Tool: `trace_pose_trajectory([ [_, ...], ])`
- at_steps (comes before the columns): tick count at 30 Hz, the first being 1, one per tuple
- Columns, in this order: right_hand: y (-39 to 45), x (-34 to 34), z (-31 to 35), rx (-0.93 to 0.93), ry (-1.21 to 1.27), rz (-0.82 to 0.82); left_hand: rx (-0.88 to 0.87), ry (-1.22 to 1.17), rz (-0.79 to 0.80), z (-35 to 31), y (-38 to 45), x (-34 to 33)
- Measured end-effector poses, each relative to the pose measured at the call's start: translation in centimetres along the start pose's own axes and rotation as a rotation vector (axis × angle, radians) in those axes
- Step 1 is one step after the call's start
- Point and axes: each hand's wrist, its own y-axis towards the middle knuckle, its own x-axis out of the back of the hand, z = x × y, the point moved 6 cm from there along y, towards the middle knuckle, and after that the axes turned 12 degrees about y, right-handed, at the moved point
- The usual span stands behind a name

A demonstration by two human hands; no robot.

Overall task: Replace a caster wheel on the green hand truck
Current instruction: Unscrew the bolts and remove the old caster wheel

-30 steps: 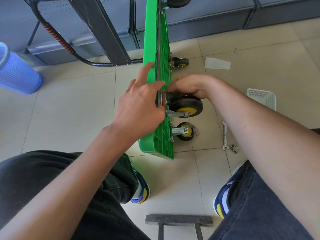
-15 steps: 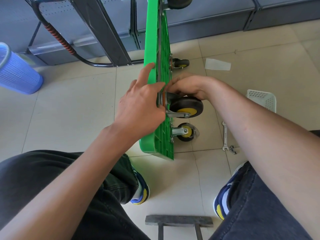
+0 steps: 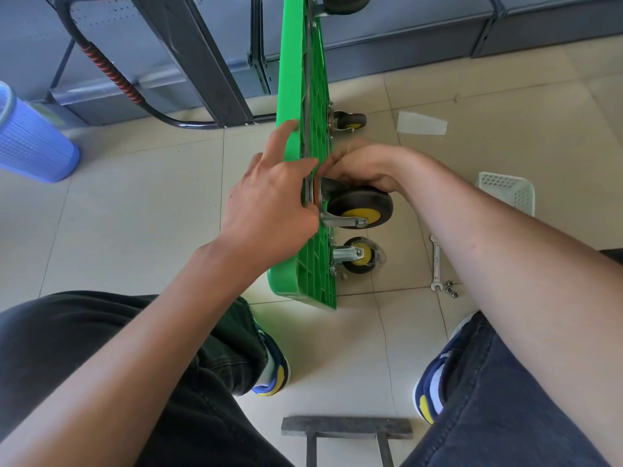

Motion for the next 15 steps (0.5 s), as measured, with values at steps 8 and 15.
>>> trace_pose_trajectory([
  [8, -0.1, -0.1, 0.0, 0.007, -0.040, -0.015, 0.003, 0.012, 0.004, 0.1, 0.1, -0.1],
  [15, -1.0, 0.9, 0.2, 0.066, -0.013, -0.097, 0.003, 0.011, 0.017, 0.0, 0.1, 0.1],
])
